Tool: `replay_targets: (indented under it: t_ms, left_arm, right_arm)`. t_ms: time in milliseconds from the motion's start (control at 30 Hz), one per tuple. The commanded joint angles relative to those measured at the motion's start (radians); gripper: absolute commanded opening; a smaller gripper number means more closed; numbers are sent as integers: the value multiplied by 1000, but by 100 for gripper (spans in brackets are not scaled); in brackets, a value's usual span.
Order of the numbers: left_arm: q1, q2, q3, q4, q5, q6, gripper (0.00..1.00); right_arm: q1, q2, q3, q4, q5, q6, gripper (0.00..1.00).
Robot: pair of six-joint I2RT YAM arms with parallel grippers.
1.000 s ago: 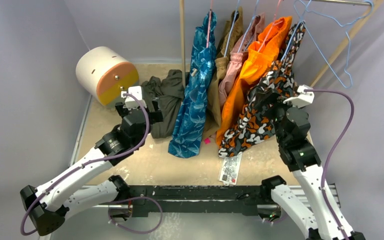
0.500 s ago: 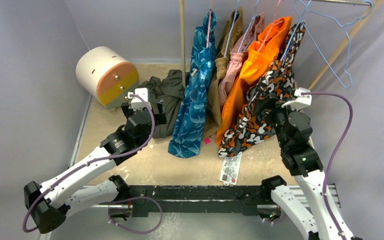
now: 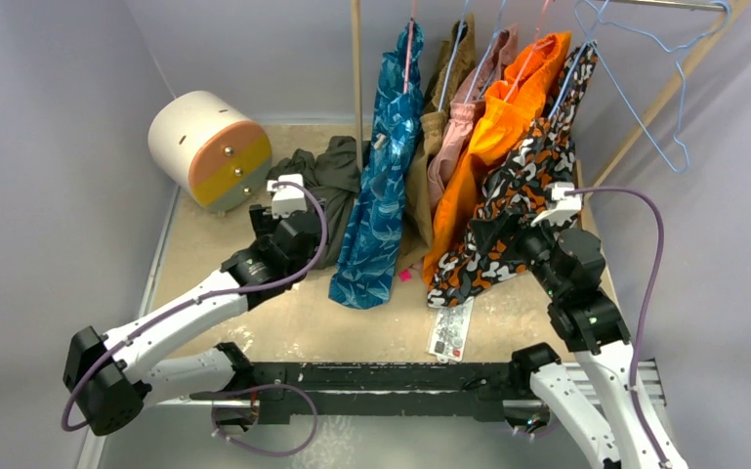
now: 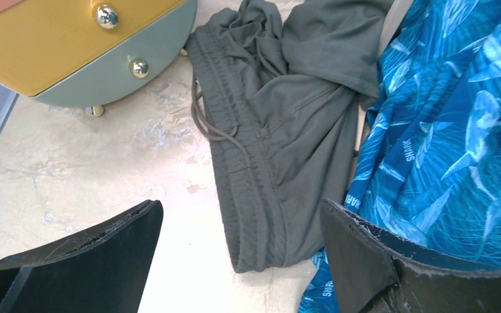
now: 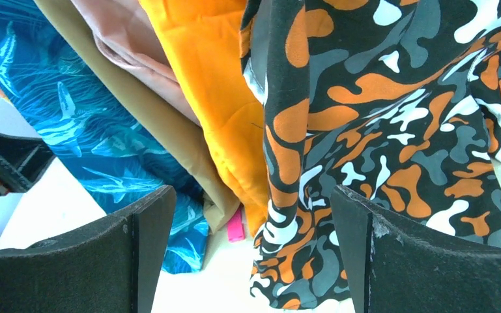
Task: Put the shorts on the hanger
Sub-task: Adjust the shorts at the center of the board.
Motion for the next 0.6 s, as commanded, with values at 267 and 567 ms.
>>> replay_targets:
  t_ms: [267, 567]
  left_arm:
    - [17, 192, 114, -195, -30, -205, 79]
    - [186, 268, -17, -98, 278, -378, 69]
  right_arm:
    - [-3, 12, 72, 18, -104, -1, 89]
    - [-4, 6, 120, -33, -96, -63, 90]
